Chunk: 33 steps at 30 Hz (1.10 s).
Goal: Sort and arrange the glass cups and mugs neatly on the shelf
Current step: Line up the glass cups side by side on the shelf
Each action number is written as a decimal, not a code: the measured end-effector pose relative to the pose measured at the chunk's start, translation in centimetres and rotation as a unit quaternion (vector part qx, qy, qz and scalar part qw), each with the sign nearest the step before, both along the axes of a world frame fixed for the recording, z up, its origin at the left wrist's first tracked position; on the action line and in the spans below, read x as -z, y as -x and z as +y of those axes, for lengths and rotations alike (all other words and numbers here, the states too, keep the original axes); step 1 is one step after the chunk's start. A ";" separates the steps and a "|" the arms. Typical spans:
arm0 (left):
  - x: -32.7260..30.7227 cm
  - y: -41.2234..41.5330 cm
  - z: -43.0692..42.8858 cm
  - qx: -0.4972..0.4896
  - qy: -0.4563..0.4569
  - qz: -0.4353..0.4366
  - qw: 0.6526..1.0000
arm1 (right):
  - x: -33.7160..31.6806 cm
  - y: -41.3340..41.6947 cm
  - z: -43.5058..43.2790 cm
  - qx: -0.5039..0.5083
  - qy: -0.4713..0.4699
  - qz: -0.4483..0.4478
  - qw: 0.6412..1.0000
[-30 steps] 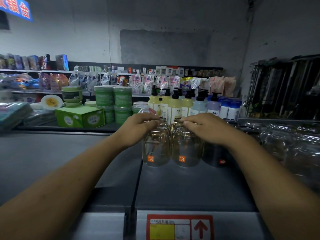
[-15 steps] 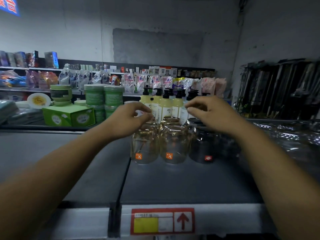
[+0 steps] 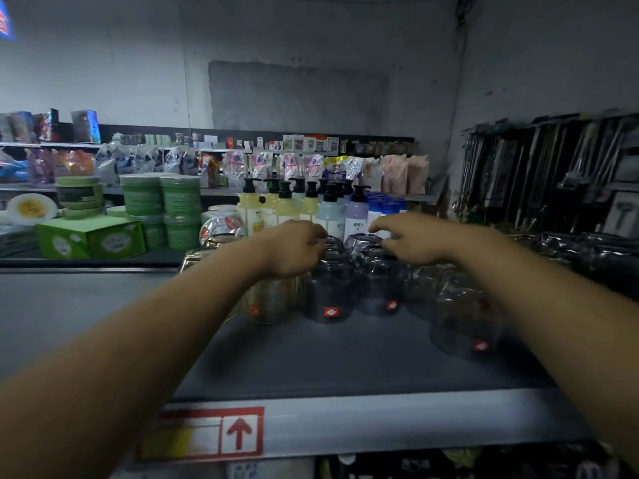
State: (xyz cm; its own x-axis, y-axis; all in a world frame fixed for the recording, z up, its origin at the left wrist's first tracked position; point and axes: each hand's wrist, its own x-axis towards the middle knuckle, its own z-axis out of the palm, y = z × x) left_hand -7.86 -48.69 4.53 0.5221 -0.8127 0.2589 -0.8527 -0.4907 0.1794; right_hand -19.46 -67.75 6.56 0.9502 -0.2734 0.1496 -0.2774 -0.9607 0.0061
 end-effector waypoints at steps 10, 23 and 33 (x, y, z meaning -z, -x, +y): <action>0.1 0.7 -1.6 -0.037 -0.018 0.028 0.999 | 1.0 -2.1 -0.4 -0.009 -0.027 0.035 0.999; 0.8 0.0 -1.8 -0.049 -0.024 0.008 0.998 | 1.3 -1.7 -0.5 -0.005 -0.004 0.023 1.000; 1.0 0.0 -1.8 -0.043 -0.018 0.001 0.999 | 1.3 -1.7 -0.5 -0.013 0.008 0.009 1.000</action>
